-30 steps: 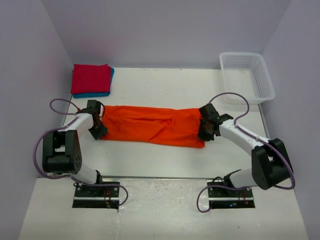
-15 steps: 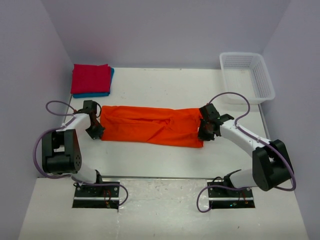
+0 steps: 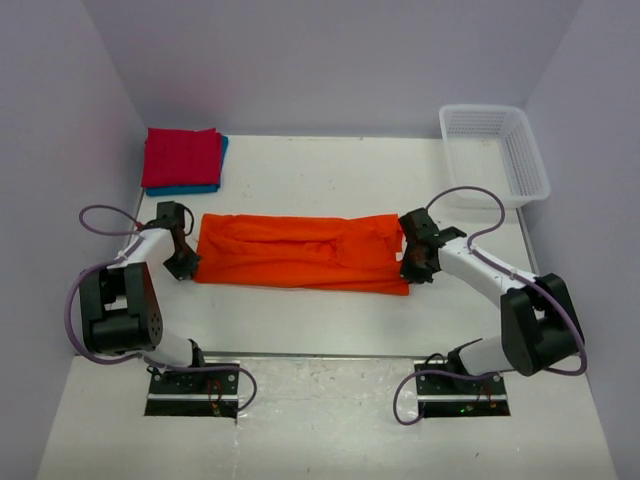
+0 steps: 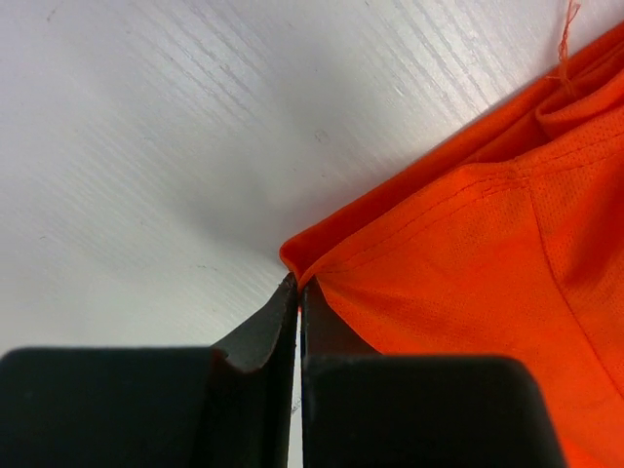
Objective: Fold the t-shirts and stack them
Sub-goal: Fold the other side of the tshirt into a rectangle
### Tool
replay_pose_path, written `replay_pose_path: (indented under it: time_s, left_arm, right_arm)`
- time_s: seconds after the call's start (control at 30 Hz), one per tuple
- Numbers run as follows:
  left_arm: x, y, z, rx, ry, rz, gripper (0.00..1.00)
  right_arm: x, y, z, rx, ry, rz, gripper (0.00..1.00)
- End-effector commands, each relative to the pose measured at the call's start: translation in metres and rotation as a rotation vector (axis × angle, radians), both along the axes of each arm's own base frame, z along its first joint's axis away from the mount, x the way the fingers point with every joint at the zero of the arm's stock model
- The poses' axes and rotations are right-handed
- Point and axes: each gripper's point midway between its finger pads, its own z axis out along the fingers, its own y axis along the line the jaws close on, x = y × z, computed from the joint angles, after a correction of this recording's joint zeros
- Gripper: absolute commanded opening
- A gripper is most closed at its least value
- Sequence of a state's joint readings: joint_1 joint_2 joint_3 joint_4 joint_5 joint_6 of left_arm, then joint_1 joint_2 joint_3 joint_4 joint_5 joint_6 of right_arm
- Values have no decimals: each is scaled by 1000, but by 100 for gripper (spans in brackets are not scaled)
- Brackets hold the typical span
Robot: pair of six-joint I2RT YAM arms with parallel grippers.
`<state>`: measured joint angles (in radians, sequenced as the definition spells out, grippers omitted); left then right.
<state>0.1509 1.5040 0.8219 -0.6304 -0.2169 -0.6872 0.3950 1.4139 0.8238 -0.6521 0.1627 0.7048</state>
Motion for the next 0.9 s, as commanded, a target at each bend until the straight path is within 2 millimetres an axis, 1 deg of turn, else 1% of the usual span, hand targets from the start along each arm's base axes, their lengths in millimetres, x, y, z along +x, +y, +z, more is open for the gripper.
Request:
replay_pose_path:
  time_s: [0.0,0.1,0.27,0.37,0.4,0.43,0.5,0.53,0.6,0.63,0.67,0.7,0.73,0.8,0.83,0.87]
  left_arm:
    - [-5,14,7,49,-3,23,0]
    - [-3,15,8,47,-7,27,0]
    - [0,9,4,16,-11,9,0]
    - [2,7,8,4,-27,-6,0]
    - [2,5,10,-7,-38,-13,0]
    - [1,4,11,-10,-40,-17,2]
    - [1,2,19,-15,-75,-13,13]
    - [1,1,27,-11,-101,-10,23]
    - [-2,3,35,4,-129,12,37]
    - [-1,3,46,17,-166,9,47]
    - [-1,4,51,31,-178,16,50]
    - [-1,8,57,68,-190,23,54]
    - [2,5,66,87,-214,2,59]
    - [3,5,74,135,-219,-5,60]
    - [6,-2,77,141,-228,-37,60]
    - [12,-5,83,147,-244,-49,60]
  right_arm:
    - [0,-17,-2,-80,12,-72,0]
    - [0,-19,-3,-97,16,-77,0]
    - [5,-12,1,-64,-1,-31,0]
    - [7,-8,7,-39,-28,-3,0]
    - [9,-5,9,-26,-40,7,2]
    - [10,-4,11,-20,-47,12,7]
    - [10,0,14,-1,-55,34,14]
    - [11,0,17,3,-64,33,17]
    - [10,3,19,20,-70,52,20]
    - [11,3,23,22,-82,49,22]
    - [11,4,25,20,-89,55,30]
    - [12,5,28,21,-99,59,36]
    - [13,4,32,17,-110,56,41]
    - [18,7,42,21,-128,74,52]
    - [20,9,46,25,-136,78,55]
    - [23,10,47,23,-136,95,57]
